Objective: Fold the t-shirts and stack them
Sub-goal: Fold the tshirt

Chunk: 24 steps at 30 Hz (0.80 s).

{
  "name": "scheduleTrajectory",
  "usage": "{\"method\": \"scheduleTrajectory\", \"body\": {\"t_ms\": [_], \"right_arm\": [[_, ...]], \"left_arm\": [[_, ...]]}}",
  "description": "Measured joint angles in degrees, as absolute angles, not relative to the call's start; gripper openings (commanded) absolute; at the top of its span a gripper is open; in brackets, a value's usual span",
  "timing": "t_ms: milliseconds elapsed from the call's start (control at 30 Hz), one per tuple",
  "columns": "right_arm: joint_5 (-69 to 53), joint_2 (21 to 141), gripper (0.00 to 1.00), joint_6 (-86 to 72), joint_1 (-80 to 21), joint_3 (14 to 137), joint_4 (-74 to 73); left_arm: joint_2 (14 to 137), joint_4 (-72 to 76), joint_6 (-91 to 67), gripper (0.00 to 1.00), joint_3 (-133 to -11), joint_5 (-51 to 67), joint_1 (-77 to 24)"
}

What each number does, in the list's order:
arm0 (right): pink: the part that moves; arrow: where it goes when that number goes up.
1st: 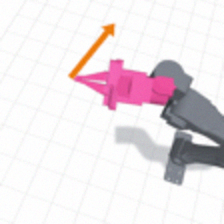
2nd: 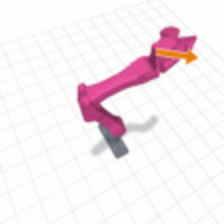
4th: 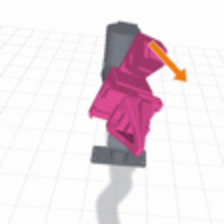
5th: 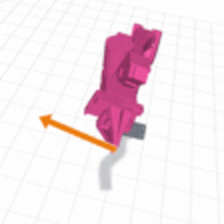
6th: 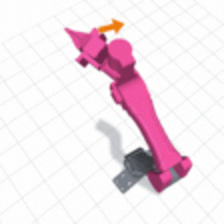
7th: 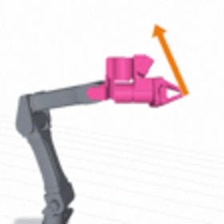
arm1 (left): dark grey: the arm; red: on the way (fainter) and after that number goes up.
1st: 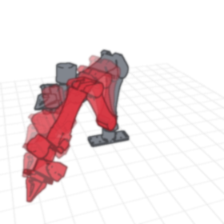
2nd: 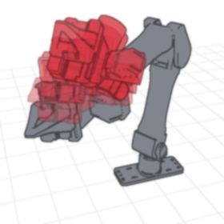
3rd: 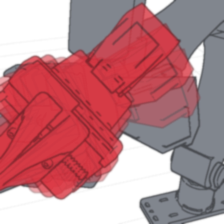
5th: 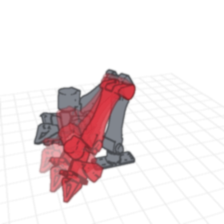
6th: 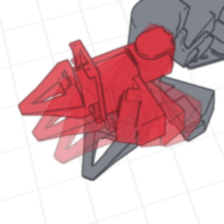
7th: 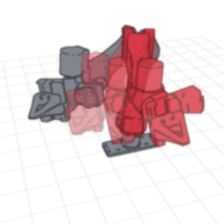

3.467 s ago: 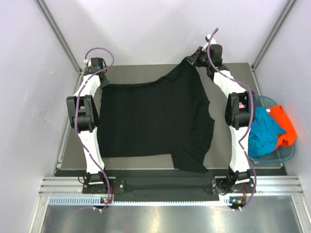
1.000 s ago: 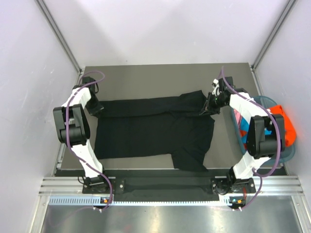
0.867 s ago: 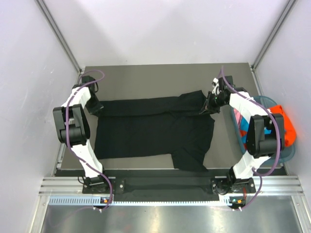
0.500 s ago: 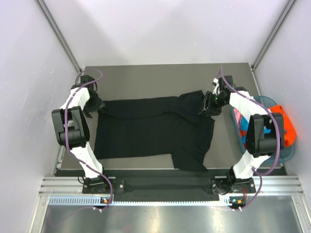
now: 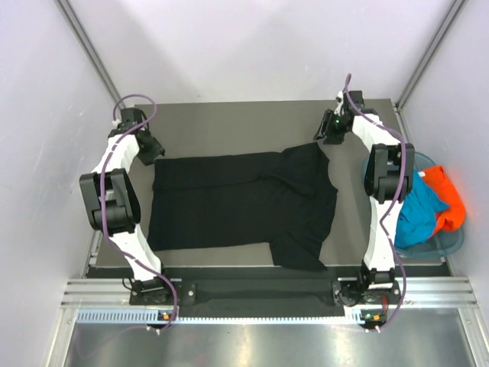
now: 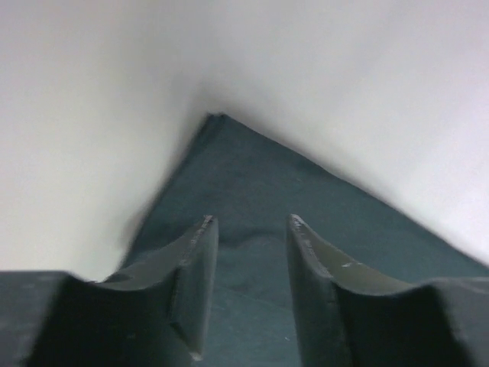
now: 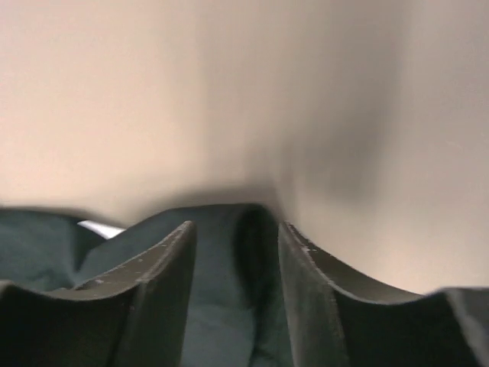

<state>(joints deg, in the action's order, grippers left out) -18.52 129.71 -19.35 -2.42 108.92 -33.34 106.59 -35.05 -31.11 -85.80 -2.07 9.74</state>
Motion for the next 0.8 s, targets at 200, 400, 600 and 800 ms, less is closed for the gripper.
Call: {"method": "scheduleTrajectory", "body": {"t_ms": [200, 400, 600, 800], "right_arm": [[-19.4, 131.5, 0.38, -20.6, -1.9, 109.0, -32.9], [-21.4, 131.5, 0.38, -22.2, -1.7, 108.2, -30.3], [-23.1, 131.5, 0.34, -24.4, -1.7, 105.9, -28.3], [-23.4, 131.5, 0.00, -27.1, -1.7, 105.7, -27.3]], "left_arm": [[113.4, -33.5, -32.0, 0.37, -88.1, 5.8, 9.7], [121.5, -34.8, -32.1, 0.34, -92.5, 7.8, 9.7], [123.2, -35.7, -32.3, 0.33, -94.1, 8.1, 9.7], [123.4, -36.1, -32.5, 0.31, -94.5, 7.8, 9.7]]}}
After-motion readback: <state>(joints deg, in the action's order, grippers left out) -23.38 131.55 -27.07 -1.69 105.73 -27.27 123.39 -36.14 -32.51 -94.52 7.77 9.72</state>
